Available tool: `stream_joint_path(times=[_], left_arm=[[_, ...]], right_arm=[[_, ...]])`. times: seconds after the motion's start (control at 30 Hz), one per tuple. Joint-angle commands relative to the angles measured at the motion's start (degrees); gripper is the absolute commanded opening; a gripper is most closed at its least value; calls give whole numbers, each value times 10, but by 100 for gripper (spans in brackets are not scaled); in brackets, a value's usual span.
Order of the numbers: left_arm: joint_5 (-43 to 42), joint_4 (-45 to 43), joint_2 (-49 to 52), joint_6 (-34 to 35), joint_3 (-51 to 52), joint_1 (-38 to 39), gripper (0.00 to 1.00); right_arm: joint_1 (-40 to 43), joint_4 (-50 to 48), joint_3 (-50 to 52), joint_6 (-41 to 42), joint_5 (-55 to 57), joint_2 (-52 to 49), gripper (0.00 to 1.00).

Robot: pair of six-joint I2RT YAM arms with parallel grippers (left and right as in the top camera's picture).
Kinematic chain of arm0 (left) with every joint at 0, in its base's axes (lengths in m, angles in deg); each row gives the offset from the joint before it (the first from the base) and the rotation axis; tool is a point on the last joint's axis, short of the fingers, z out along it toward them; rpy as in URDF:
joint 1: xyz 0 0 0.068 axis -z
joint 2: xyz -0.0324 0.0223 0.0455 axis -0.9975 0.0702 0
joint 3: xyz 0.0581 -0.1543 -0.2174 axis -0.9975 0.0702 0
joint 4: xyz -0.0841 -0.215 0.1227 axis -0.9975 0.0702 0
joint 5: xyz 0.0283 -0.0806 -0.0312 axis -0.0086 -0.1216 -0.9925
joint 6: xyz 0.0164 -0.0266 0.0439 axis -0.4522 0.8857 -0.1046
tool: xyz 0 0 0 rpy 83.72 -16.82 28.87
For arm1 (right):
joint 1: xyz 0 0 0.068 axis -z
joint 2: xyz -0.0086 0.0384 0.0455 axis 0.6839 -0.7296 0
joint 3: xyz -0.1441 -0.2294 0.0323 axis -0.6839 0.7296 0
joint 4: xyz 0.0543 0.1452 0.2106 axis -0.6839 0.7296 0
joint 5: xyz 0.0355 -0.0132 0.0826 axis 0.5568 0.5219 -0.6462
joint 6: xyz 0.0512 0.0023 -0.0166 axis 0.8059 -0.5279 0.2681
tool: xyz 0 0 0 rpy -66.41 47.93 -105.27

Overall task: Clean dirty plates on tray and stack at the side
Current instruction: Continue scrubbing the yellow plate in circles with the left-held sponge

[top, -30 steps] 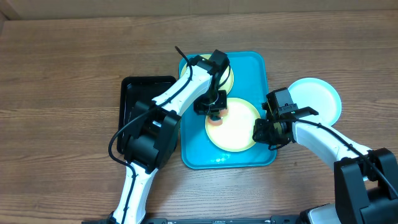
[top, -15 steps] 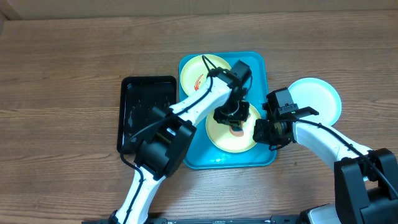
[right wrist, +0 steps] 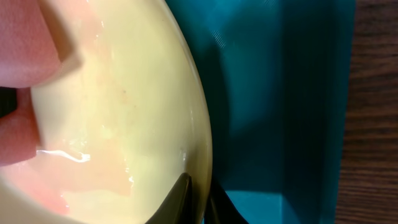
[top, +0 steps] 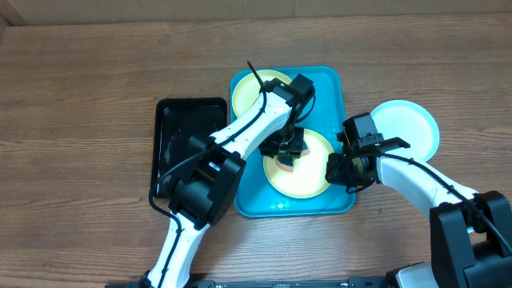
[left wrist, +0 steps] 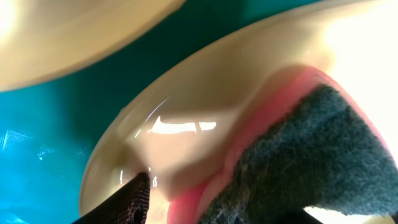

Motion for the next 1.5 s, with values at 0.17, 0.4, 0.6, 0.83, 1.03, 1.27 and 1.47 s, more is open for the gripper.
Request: stream_joint_path(times=[0.17, 0.4, 0.6, 0.83, 1.03, 1.27, 1.47], left_arm=[[19, -3, -30, -50, -21, 14, 33], [36, -6, -56, -76, -32, 14, 49], [32, -9, -54, -113, -32, 18, 50], [22, -13, -47, -140, -23, 26, 47], [22, -12, -23, -139, -4, 39, 27], [23, -16, -7, -111, -1, 39, 4], [-15, -30, -6, -60, -2, 40, 4]], right_arm=[[-2, 9, 7, -15, 22, -5, 8], [-2, 9, 7, -15, 22, -5, 8], [-2, 7, 7, -15, 22, -5, 8], [-2, 7, 7, -15, 22, -5, 8], [-2, 7, 7, -15, 22, -5, 8], [-2, 7, 7, -15, 22, -5, 8], [-2, 7, 7, -15, 22, -5, 8]])
